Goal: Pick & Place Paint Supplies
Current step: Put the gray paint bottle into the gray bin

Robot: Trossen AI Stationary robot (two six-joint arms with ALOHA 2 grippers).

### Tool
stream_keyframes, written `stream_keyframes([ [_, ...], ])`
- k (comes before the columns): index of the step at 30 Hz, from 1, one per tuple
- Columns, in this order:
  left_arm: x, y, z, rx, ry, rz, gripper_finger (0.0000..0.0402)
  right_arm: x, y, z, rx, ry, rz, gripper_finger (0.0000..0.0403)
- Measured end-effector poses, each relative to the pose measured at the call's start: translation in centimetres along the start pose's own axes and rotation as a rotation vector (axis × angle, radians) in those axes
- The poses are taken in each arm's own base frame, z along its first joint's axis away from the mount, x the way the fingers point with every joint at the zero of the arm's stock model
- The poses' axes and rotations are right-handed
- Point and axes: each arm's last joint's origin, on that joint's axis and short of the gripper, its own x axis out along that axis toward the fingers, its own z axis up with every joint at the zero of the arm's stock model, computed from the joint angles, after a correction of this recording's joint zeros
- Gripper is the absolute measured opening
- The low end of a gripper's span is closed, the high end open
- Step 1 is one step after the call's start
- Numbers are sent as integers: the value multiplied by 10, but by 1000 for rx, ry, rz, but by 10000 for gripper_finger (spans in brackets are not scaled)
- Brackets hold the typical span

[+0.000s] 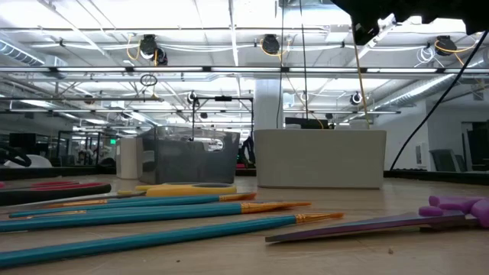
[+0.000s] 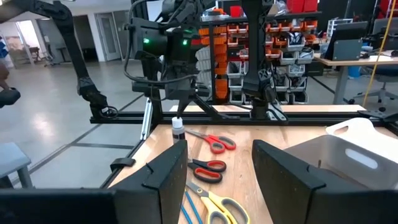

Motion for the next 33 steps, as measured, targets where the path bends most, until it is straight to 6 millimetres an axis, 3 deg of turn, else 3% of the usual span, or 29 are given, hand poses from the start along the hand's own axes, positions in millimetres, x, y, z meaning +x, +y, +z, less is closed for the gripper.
stream_keyframes([
  [14, 2, -1, -1, 99, -88, 46, 243, 0, 3, 0, 0, 3, 15, 171],
  [28, 2, 2, 8, 236, -308, 159, 241, 0, 4, 0, -2, -4, 18, 171],
  [33, -1, 7, 18, 172, -364, 185, 241, 0, 4, 0, -2, -4, 18, 171],
])
